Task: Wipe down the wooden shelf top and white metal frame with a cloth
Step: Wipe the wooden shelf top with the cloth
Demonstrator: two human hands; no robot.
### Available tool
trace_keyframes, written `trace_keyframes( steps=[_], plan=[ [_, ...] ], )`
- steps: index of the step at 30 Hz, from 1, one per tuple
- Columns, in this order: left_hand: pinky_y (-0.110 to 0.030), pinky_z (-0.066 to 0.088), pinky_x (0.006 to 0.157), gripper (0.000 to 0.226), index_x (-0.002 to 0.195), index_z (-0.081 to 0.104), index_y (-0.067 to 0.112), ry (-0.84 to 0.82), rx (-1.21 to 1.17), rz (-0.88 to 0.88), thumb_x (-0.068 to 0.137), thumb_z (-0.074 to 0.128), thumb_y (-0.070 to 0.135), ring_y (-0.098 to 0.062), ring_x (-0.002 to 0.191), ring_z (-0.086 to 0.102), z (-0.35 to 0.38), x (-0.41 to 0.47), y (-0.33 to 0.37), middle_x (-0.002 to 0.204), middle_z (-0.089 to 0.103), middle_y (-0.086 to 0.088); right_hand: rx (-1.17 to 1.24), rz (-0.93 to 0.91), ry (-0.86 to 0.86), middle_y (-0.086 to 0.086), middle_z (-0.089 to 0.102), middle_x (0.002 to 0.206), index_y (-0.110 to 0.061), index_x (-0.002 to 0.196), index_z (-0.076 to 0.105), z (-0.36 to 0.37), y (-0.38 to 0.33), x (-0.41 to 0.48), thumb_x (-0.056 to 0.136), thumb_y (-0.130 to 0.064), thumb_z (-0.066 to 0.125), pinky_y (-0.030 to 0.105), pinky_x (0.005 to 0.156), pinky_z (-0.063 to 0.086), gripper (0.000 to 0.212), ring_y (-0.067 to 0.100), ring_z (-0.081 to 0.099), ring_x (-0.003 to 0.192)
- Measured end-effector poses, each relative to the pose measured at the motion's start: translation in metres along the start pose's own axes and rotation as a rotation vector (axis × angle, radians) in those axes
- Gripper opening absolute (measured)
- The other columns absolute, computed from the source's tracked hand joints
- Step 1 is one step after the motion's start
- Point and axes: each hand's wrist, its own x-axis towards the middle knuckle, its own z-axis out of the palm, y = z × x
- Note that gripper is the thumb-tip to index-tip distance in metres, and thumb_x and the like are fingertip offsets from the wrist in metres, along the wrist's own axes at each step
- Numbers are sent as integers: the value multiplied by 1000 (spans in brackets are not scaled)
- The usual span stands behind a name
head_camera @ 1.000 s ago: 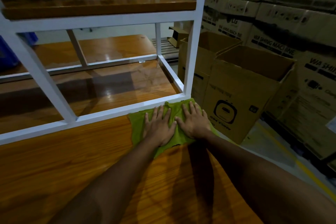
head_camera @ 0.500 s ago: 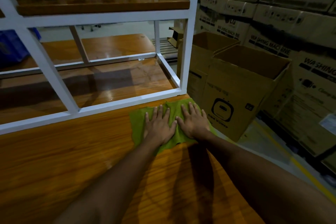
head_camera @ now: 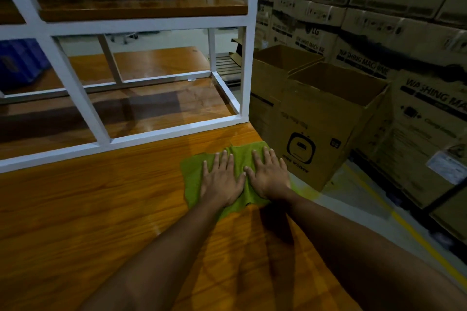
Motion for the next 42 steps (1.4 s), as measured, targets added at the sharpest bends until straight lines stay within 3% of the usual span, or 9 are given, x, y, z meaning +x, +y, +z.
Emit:
trace_keyframes(
  steps=[14, 42],
  plan=[
    [-54, -4, 120, 76, 158, 4, 20, 11, -17, 20, 97, 13, 64, -22, 152, -7, 5, -70, 24, 166, -5, -3, -25, 12, -14, 10, -8, 165, -25, 158, -1, 1, 11, -74, 99, -63, 12, 48, 122, -2, 72, 24, -10, 152],
    [-55, -1, 120, 84, 158, 5, 19, 27, 7, 22, 92, 10, 71, -23, 152, -4, 14, -203, 65, 166, -1, -4, -30, 6, 37, 11, -2, 165, -25, 158, 3, 1, 38, -220, 94, -71, 9, 55, 120, 3, 79, 27, -5, 152]
  ],
)
